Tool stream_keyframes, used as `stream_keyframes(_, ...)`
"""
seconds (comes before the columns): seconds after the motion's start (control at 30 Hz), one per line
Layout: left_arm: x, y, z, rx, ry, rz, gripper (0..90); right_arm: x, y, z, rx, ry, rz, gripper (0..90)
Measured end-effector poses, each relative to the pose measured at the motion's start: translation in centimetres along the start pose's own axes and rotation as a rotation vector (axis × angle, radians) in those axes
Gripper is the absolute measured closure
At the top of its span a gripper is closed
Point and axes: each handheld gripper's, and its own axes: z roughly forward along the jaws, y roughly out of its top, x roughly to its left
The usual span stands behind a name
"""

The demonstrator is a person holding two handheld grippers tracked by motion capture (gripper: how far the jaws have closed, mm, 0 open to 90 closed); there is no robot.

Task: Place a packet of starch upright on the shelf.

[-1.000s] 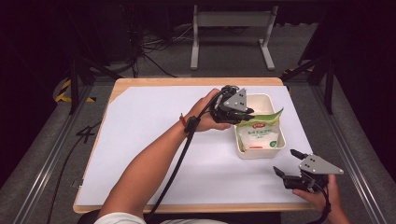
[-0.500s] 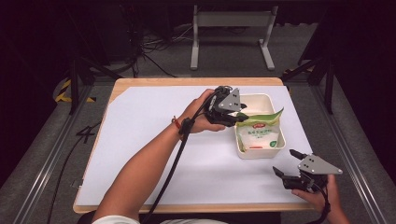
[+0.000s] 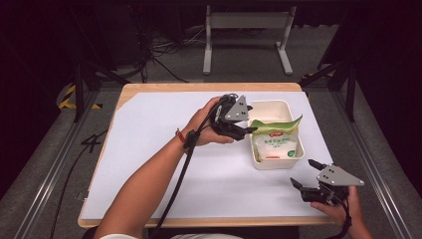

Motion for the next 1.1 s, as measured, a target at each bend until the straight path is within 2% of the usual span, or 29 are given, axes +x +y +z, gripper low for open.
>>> stream_keyframes(0.2,0.0,-1.1,-0.4,0.011,0.026,-0.029,31.6,0.0,0.0,0.0,0.001,0.002,-0.001,15.9)
stream_keyframes(0.5,0.2,-2.4,-1.0,0.058,0.055,-0.071,17.4,0.1,0.0,0.1,0.003,0.005,-0.004,15.9)
stream_keyframes(0.7,0.0,-3.3,-1.4,0.078,0.081,-0.080,14.4,0.1,0.0,0.1,0.004,0.004,-0.005,15.9)
stream_keyframes(0.8,0.0,-3.7,-1.4,0.082,0.079,-0.093,11.6,0.1,0.1,0.2,0.004,0.005,-0.005,15.9)
stream_keyframes(1.1,-0.3,-5.2,-1.9,0.089,0.106,-0.117,10.6,0.2,0.1,0.2,0.007,0.003,-0.012,15.9)
